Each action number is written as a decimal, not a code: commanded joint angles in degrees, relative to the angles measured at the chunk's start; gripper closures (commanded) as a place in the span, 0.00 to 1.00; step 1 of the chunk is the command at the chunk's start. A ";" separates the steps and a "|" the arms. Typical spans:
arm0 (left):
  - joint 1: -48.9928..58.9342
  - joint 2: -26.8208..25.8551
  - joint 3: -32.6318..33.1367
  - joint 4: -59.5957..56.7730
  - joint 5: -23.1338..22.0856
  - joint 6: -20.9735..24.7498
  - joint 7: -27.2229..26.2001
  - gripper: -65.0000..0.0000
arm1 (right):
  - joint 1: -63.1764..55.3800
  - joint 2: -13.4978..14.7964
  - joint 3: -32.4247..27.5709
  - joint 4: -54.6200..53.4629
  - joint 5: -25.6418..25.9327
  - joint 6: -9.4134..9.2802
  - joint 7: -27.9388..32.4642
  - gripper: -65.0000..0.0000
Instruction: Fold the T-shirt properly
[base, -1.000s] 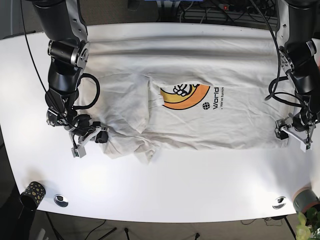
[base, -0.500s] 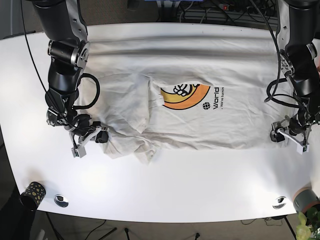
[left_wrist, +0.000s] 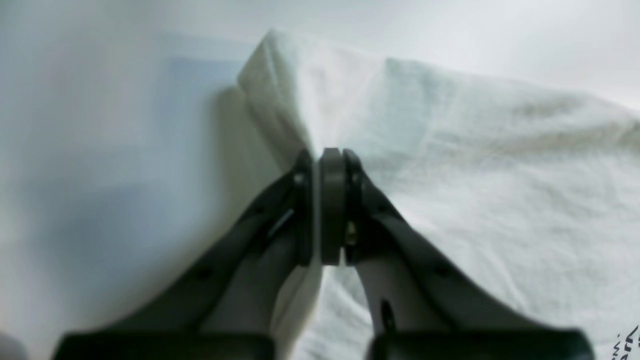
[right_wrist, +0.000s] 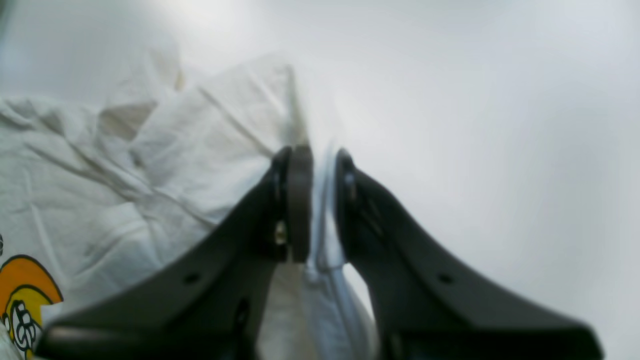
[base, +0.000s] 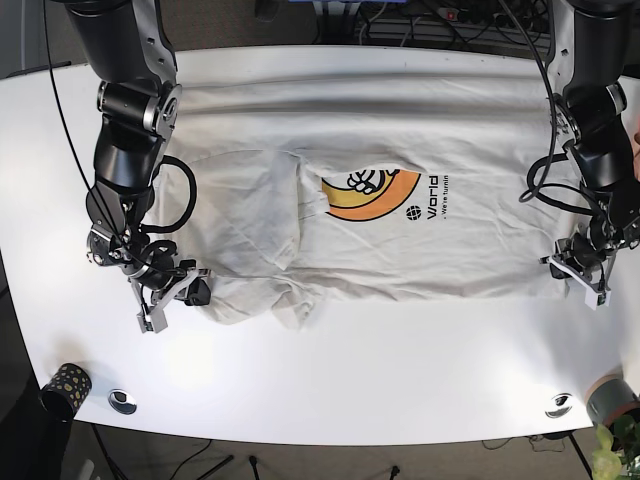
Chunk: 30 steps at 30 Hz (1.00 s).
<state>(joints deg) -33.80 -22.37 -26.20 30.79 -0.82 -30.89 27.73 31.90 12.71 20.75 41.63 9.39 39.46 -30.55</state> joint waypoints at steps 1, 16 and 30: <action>-1.67 -0.97 0.04 5.04 -0.54 -0.45 0.27 1.00 | 1.81 0.70 0.04 1.05 1.03 0.54 1.05 0.91; 2.02 1.32 -0.31 27.10 -0.98 -4.40 9.68 1.00 | 0.67 2.19 0.13 17.93 1.29 0.54 -9.59 0.91; 10.02 1.58 -3.91 42.58 -0.98 -6.60 13.73 1.00 | -6.89 2.28 0.65 42.73 1.73 0.54 -22.86 0.91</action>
<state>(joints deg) -23.29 -19.33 -28.47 70.91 -1.54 -37.80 42.52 24.03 14.11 21.02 80.01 10.50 40.21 -53.39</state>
